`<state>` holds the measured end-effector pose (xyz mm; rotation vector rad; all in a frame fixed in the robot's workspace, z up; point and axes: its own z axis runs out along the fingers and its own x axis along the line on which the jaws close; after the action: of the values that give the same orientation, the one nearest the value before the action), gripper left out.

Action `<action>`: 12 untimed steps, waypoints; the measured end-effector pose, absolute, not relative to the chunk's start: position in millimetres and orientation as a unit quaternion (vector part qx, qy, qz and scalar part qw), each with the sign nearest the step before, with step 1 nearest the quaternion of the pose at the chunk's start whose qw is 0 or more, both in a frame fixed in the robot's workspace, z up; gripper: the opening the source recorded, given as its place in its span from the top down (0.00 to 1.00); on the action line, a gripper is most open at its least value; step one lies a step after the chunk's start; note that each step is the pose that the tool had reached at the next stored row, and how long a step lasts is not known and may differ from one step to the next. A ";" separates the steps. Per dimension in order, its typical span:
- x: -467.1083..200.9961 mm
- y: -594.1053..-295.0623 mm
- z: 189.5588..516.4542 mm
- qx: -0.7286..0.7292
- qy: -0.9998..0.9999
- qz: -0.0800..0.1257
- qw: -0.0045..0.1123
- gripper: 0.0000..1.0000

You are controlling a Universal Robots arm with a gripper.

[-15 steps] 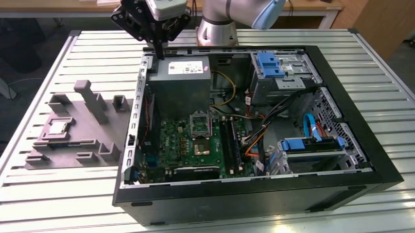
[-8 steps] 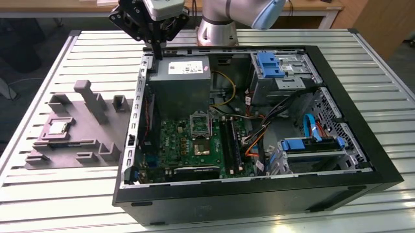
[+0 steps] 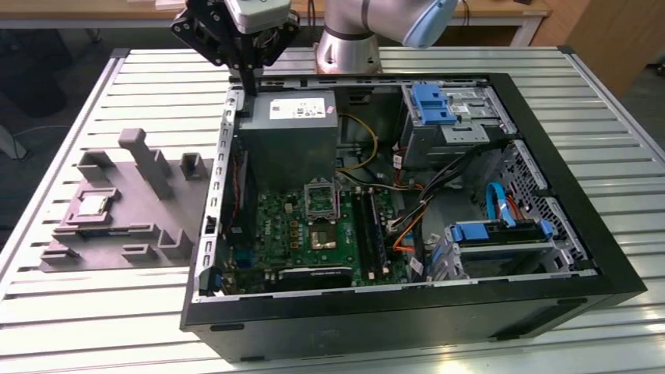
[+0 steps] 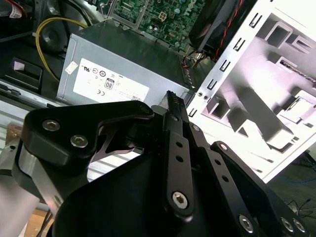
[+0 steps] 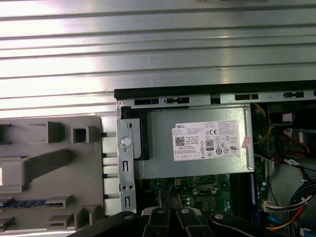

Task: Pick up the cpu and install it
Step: 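Reach for the cpu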

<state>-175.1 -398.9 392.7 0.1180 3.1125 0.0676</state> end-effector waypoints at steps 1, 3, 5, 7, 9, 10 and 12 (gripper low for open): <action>-175.5 -398.9 392.7 0.038 0.999 0.022 0.013 0.89; -176.4 -398.9 392.7 0.038 0.999 0.022 0.013 0.89; -177.2 -398.9 392.7 0.038 0.999 0.022 0.013 0.89; -178.0 -398.9 392.6 0.038 0.999 0.022 0.013 0.89; -178.8 -398.9 392.6 0.038 0.999 0.022 0.013 0.89; -179.1 -398.9 392.6 0.038 0.999 0.022 0.013 0.89; -179.9 -398.9 392.6 0.038 0.999 0.022 0.013 0.89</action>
<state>-179.9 -398.9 392.6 0.1180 3.1125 0.0676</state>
